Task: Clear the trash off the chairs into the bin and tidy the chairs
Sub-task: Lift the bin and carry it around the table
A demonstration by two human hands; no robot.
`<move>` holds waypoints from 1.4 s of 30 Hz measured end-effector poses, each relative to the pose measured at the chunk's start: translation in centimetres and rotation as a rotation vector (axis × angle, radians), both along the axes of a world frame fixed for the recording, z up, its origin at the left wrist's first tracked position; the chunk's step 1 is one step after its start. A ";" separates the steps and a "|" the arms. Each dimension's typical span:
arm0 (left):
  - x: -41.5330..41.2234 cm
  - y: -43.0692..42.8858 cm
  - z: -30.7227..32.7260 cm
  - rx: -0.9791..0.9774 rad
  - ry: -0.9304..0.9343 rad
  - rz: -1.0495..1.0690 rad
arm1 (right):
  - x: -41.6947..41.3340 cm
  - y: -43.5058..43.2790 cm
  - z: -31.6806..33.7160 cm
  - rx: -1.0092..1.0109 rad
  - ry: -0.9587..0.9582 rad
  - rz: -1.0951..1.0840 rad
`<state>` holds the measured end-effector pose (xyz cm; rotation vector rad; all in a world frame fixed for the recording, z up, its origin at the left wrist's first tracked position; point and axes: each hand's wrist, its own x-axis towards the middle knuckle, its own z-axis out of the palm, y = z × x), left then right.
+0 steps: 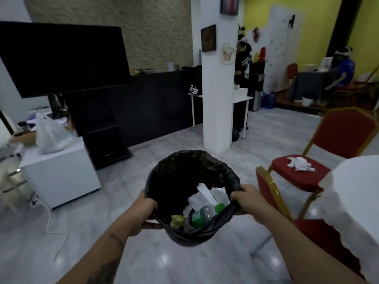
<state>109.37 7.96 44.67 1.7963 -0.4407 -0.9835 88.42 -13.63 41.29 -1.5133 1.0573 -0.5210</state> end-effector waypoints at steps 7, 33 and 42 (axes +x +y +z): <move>9.9 -13.4 1.7 -0.080 0.001 0.002 | 10.6 -13.2 3.3 -0.042 0.025 -0.061; 39.1 -82.7 2.6 -0.021 -0.010 -0.520 | 31.5 -69.2 3.3 -0.113 0.123 -0.582; 42.7 -107.0 2.7 -0.109 -0.045 -0.618 | 33.9 -90.2 4.9 -0.202 0.293 -0.608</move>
